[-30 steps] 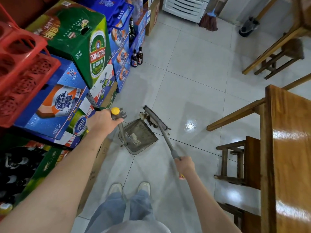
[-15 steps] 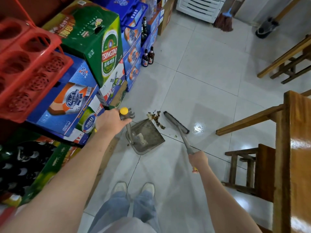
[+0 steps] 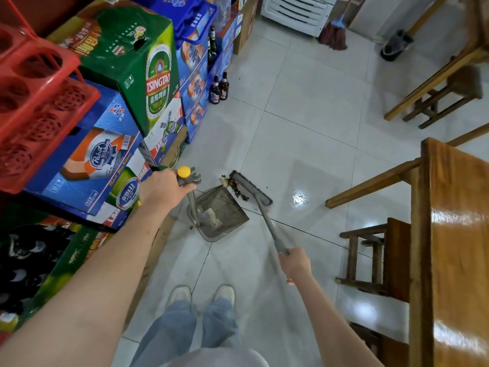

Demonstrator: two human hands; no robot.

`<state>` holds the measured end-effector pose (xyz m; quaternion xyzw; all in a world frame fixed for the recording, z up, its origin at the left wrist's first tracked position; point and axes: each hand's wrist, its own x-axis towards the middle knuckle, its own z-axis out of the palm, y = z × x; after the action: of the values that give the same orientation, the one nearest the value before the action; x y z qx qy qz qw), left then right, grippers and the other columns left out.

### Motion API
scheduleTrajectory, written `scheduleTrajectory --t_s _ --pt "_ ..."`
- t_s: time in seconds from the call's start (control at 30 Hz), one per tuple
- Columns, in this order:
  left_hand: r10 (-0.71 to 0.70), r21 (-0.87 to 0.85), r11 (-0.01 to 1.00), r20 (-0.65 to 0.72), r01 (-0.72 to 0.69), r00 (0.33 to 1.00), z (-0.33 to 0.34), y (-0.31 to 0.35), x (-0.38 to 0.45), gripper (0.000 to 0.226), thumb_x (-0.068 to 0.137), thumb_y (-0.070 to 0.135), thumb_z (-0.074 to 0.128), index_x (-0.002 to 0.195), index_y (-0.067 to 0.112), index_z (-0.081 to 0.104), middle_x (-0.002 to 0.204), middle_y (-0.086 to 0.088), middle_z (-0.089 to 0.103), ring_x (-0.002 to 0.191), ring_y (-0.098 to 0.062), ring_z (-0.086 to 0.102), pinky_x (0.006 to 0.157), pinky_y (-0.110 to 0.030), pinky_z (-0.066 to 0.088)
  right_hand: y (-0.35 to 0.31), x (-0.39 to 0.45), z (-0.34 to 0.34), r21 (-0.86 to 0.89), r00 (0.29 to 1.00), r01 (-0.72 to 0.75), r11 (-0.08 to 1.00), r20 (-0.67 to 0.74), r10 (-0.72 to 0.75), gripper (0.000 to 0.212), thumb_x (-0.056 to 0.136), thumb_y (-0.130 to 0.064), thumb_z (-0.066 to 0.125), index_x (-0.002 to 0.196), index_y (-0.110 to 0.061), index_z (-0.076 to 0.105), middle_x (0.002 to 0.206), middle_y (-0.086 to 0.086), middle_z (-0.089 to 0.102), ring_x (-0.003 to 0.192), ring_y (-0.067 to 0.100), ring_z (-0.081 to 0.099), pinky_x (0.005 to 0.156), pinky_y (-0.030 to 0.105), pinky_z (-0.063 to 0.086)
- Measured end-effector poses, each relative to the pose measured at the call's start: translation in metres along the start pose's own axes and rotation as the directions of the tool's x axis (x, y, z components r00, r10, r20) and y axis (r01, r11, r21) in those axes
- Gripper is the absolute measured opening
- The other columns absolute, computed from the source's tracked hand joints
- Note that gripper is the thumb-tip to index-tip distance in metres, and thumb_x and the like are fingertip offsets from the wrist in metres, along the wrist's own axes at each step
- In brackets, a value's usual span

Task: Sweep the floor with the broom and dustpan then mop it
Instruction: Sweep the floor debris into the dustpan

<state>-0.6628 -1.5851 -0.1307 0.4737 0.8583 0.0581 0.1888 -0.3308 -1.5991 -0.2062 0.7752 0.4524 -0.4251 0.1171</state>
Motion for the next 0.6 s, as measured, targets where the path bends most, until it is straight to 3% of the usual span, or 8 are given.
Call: scheduleTrajectory --t_s 0.1,0.17,0.3,0.43,0.53,0.6 --pt "0.008 0.018 1.0 -0.004 -0.008 1.0 0.0 0.002 -0.001 0.045 0.079 0.056 0.066 0.081 0.012 0.063 0.087 -0.012 0.069 0.083 -0.029 0.064 0.056 -0.028 0.037 0.001 0.005 -0.003 -0.024 0.998 0.045 0.999 -0.043 -0.046 0.021 0.09 -0.023 0.049 0.085 -0.007 0.061 0.07 0.008 0.058 0.048 0.029 0.059 0.055 0.041 0.059" --pt "0.005 0.021 1.0 -0.004 -0.005 1.0 0.0 0.002 0.0 0.045 0.08 0.056 0.066 0.082 0.012 0.063 0.087 -0.012 0.068 0.08 -0.027 0.063 0.056 -0.027 0.037 -0.006 0.013 -0.007 -0.034 0.996 0.072 0.997 -0.059 -0.073 0.021 0.09 -0.022 0.048 0.087 -0.007 0.063 0.067 0.007 0.058 0.048 0.029 0.06 0.059 0.041 0.06" --pt "0.01 0.003 1.0 -0.002 -0.01 1.0 0.001 0.0 0.002 0.043 0.079 0.057 0.066 0.078 0.014 0.063 0.082 -0.01 0.068 0.079 -0.027 0.064 0.056 -0.027 0.039 -0.027 0.034 -0.014 -0.067 0.989 0.113 0.991 -0.089 -0.119 0.019 0.09 -0.024 0.049 0.092 -0.012 0.063 0.073 0.007 0.059 0.047 0.026 0.059 0.048 0.027 0.05" --pt "0.008 0.022 1.0 0.012 -0.008 1.0 0.0 0.001 0.001 0.04 0.081 0.056 0.064 0.075 0.017 0.055 0.073 -0.004 0.058 0.067 -0.02 0.053 0.047 -0.022 0.03 -0.042 0.053 -0.019 -0.074 0.993 0.105 0.992 -0.043 -0.108 0.015 0.09 -0.022 0.05 0.081 -0.013 0.057 0.064 0.006 0.054 0.042 0.025 0.055 0.044 0.025 0.046" --pt "0.0 0.032 0.999 0.005 0.0 1.0 -0.001 0.002 0.002 0.042 0.081 0.056 0.064 0.073 0.017 0.052 0.071 -0.003 0.055 0.068 -0.022 0.053 0.048 -0.024 0.031 -0.039 0.062 -0.016 -0.083 0.997 0.077 0.994 -0.002 -0.077 0.018 0.088 -0.02 0.049 0.076 -0.01 0.057 0.063 0.007 0.053 0.046 0.027 0.056 0.047 0.03 0.053" --pt "-0.002 0.035 0.999 0.005 0.002 1.0 0.0 0.002 0.003 0.043 0.08 0.058 0.064 0.072 0.017 0.053 0.072 -0.004 0.057 0.066 -0.02 0.051 0.046 -0.023 0.029 -0.028 0.063 -0.008 -0.144 0.998 0.069 0.987 0.001 -0.07 0.018 0.086 -0.021 0.048 0.087 -0.008 0.061 0.07 0.008 0.058 0.061 0.03 0.061 0.06 0.039 0.059"
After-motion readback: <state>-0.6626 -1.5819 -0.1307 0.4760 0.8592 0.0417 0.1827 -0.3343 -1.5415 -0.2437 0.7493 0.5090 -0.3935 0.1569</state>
